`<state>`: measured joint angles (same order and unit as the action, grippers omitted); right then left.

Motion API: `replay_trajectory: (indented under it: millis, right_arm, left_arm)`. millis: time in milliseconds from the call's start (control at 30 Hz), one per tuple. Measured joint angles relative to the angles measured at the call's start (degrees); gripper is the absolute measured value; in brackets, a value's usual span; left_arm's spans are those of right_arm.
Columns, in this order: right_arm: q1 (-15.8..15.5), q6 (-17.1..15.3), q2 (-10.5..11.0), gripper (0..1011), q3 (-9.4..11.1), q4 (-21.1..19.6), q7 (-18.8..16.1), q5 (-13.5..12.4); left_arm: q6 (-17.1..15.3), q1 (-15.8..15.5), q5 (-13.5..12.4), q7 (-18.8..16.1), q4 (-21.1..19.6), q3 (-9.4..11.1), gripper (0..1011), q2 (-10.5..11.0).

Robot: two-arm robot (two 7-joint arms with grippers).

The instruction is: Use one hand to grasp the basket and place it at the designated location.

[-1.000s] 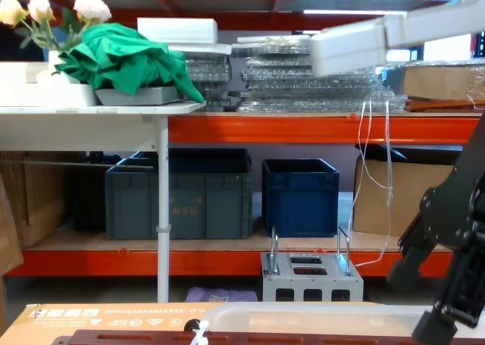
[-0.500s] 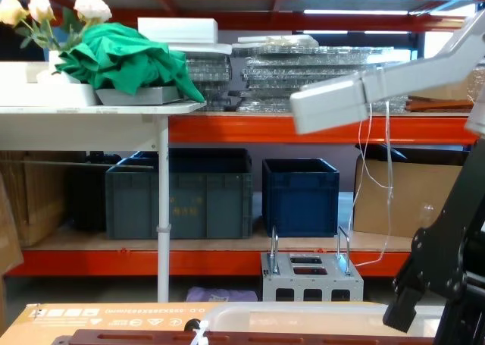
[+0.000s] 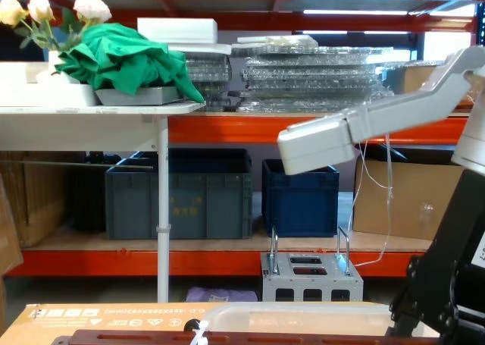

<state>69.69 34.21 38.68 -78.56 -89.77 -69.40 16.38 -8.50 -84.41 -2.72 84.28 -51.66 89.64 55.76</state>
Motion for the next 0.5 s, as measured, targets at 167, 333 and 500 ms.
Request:
replay_trajectory:
  millis: [167, 333, 500]
  right_arm:
    - [0.0, -0.1, 0.0, 1001, -0.4, 0.0, 0.2, 0.2]
    - [0.1, -0.1, -0.2, 1001, -0.7, 0.2, 0.3, 0.5]
    - [0.3, 0.0, -0.3, 1001, -0.9, 0.6, 0.5, 0.7]
  left_arm:
    - [0.0, 0.0, 0.0, 0.0, 0.0, 0.0, 0, 0.0]
    - [0.0, 0.0, 0.0, 0.0, 0.0, 0.0, 0, 0.0]
    - [0.0, 0.0, 0.0, 0.0, 0.0, 0.0, 0, 0.0]
